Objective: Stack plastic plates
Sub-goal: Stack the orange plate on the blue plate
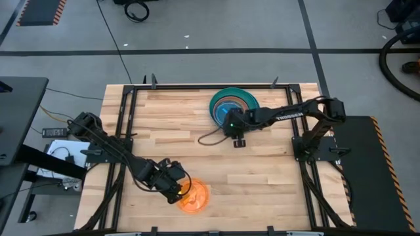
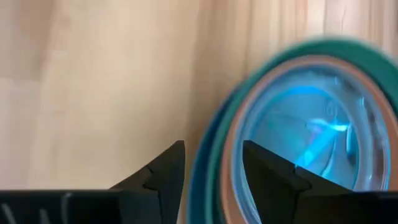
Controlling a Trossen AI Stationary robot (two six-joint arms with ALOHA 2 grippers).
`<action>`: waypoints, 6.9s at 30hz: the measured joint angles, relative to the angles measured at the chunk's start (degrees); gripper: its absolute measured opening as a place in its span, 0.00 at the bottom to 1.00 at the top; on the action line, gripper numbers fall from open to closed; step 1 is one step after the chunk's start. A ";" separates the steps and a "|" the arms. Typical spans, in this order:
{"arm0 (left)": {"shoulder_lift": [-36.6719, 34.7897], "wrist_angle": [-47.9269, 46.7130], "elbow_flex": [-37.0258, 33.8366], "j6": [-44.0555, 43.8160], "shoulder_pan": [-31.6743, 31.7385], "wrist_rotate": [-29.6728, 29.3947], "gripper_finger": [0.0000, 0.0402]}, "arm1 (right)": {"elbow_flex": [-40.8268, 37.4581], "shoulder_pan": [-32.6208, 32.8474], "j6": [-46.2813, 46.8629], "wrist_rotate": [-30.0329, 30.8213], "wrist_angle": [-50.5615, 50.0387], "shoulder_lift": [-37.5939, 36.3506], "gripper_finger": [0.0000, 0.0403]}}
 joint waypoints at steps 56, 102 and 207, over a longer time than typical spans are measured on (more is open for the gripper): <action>10.40 3.85 0.02 -13.51 7.34 0.96 0.02 | -0.28 31.86 15.49 3.95 13.35 -0.69 0.40; 2.19 9.87 0.07 11.58 21.19 -11.69 0.00 | -0.28 32.81 33.40 10.67 -6.17 -7.13 0.34; 9.40 16.38 -5.52 39.00 59.44 27.12 0.35 | -40.39 33.02 31.87 17.98 32.32 -35.38 0.19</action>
